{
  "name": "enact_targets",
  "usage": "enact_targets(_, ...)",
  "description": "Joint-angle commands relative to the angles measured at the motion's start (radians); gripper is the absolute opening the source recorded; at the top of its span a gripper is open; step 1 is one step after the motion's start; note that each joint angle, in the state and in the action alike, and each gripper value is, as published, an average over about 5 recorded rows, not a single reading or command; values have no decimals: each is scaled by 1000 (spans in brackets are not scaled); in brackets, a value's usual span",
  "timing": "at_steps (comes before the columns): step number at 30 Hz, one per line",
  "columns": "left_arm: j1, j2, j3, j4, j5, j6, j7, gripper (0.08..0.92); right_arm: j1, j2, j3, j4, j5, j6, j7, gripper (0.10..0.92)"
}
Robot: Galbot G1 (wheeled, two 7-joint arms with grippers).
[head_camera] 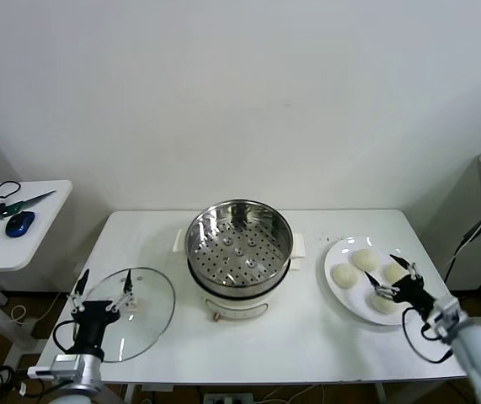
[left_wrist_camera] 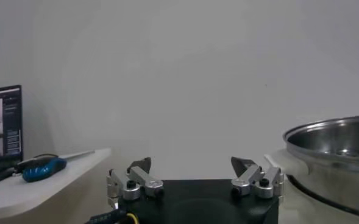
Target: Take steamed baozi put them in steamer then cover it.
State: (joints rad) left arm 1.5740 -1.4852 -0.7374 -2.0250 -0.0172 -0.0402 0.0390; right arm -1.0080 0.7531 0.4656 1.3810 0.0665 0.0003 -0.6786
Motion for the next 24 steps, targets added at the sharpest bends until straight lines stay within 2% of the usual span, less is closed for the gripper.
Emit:
enact_targets(1, -6, 16, -3, 22, -15, 2, -8, 823, 592, -184, -460, -340, -242, 41, -388, 823)
enact_targets(6, -10, 32, -8, 35, -23, 6, -12, 823, 888, -131, -807, -474, -294, 73, -450, 823)
enact_targets(11, -12, 35, -10, 43, -25, 10, -15, 823, 1047, -30, -1026, -599, -300, 92, -466, 823)
enact_targets(19, -6, 36, -15, 42, -25, 14, -18, 823, 1114, 138, -1138, -787, -310, 122, -464, 823)
enact_targets(24, -4, 39, -24, 45, -27, 14, -19, 823, 1119, 198, -1167, -850, -325, 135, -463, 823)
